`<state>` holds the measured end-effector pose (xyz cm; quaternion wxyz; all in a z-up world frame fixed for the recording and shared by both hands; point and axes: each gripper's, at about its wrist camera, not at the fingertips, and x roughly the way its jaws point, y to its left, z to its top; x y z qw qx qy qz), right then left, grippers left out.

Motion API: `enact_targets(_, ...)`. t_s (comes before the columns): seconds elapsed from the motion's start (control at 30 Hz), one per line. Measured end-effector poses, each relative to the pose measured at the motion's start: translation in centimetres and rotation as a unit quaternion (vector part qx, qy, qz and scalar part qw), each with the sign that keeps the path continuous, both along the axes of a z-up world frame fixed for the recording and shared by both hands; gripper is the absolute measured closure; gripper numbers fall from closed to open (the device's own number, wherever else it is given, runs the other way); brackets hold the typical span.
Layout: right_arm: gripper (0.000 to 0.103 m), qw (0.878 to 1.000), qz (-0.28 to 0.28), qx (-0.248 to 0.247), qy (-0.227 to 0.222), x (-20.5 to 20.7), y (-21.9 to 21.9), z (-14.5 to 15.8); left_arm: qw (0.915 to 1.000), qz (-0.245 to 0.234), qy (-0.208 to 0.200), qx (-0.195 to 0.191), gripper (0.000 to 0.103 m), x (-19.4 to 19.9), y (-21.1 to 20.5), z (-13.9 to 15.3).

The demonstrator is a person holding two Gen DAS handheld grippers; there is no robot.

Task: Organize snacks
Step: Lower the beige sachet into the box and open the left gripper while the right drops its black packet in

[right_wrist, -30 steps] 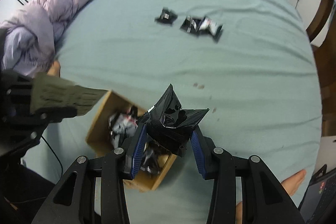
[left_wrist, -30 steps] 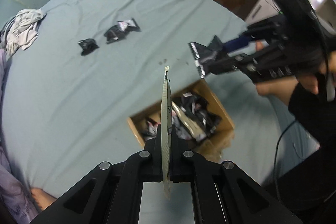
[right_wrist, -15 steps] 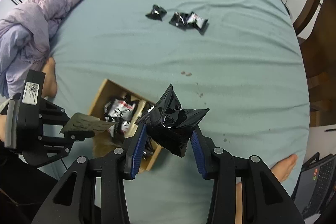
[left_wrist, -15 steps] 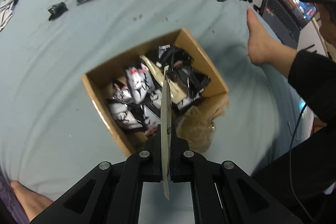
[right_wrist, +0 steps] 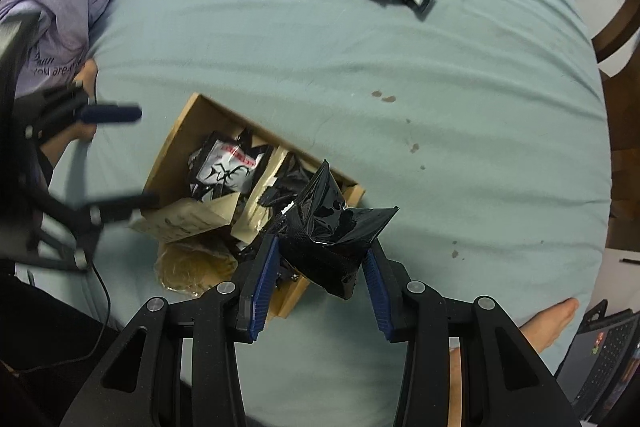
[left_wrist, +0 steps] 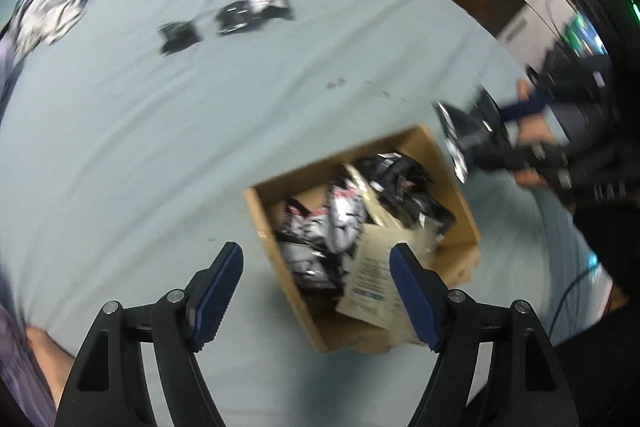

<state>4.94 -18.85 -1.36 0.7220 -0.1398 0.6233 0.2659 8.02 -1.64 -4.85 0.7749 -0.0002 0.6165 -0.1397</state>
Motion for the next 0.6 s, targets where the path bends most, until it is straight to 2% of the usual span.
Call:
enact_targets(0.1,0.062,1.0,0.013,0.005,0.007,-0.3,0.5,-0.3,0.9992,0.037,0.016,0.001,0.027,0.6,1.5,-0.8)
enact_targets(0.23,0.062,0.999,0.033,0.003,0.005,-0.8,1.5,-0.5,0.9981,0.056,0.024,-0.002,0.027,0.9,2.4,-1.4)
enact_targets(0.37,0.062,0.999,0.04,0.004,0.013,-0.8,2.2,-1.0,0.9985,0.051,0.022,-0.002,0.027,0.8,2.3,-1.3)
enact_targets(0.6,0.06,0.998,0.048,0.006,0.048,-1.0,3.6,-3.7,0.9993,0.031,0.019,0.003,0.027,0.6,1.5,-1.2)
